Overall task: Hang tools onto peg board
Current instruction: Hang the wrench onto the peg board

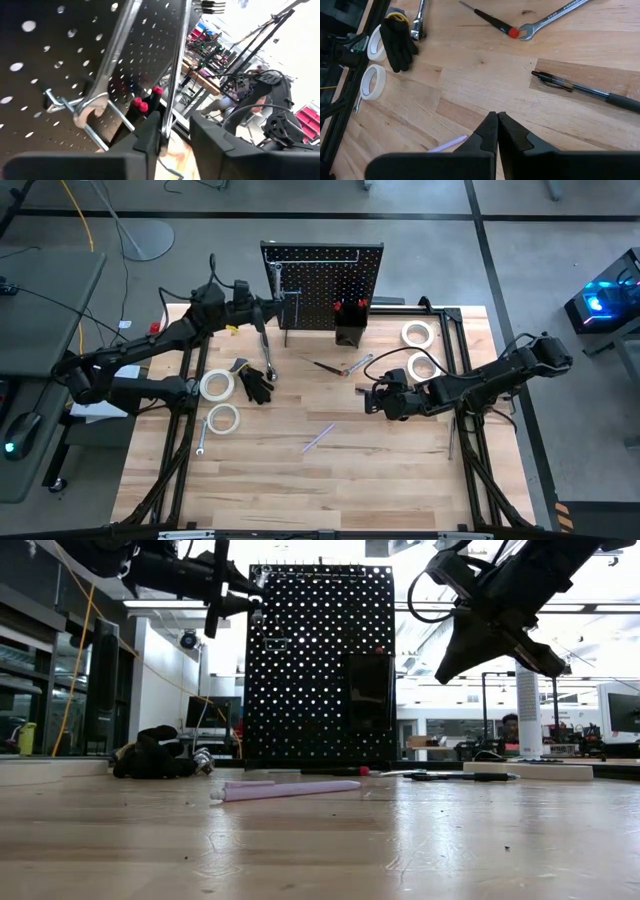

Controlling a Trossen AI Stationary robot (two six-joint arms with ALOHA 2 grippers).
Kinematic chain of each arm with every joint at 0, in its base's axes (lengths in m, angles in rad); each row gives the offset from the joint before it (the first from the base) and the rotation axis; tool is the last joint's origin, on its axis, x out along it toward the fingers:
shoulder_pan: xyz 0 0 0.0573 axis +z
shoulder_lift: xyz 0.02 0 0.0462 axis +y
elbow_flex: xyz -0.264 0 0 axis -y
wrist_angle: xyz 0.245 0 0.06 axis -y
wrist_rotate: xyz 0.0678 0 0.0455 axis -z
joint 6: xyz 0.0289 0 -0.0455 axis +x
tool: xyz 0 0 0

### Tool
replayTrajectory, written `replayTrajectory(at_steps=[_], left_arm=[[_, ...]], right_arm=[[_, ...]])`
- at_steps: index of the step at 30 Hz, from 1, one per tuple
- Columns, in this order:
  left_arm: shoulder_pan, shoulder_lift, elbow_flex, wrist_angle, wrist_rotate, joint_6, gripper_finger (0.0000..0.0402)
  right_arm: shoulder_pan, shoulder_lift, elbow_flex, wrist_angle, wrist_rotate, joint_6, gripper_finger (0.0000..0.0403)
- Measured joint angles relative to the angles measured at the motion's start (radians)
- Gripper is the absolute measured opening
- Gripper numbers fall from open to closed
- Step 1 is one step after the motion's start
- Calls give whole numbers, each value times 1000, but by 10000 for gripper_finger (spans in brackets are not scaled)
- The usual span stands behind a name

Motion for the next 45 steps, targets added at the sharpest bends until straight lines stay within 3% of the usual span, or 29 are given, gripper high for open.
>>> replayTrajectory(at_steps=[10,18,26,32,40,45], left_arm=[[0,-54,0,-42,34,25,183],[31,-107,0,-185,-24,95,237],[59,-109,0,-225,-29,114,250],[53,-121,2,-334,79,116,250],[-126,-122,2,-736,83,187,250],[-326,-111,2,-828,-47,200,250]], right_arm=[[0,0,0,2,-3,0,0],[0,0,0,2,-9,0,0],[0,0,0,2,-9,0,0],[0,0,0,-4,-18,-1,0],[0,0,0,-34,-37,-1,0],[0,0,0,6,-63,-51,0]])
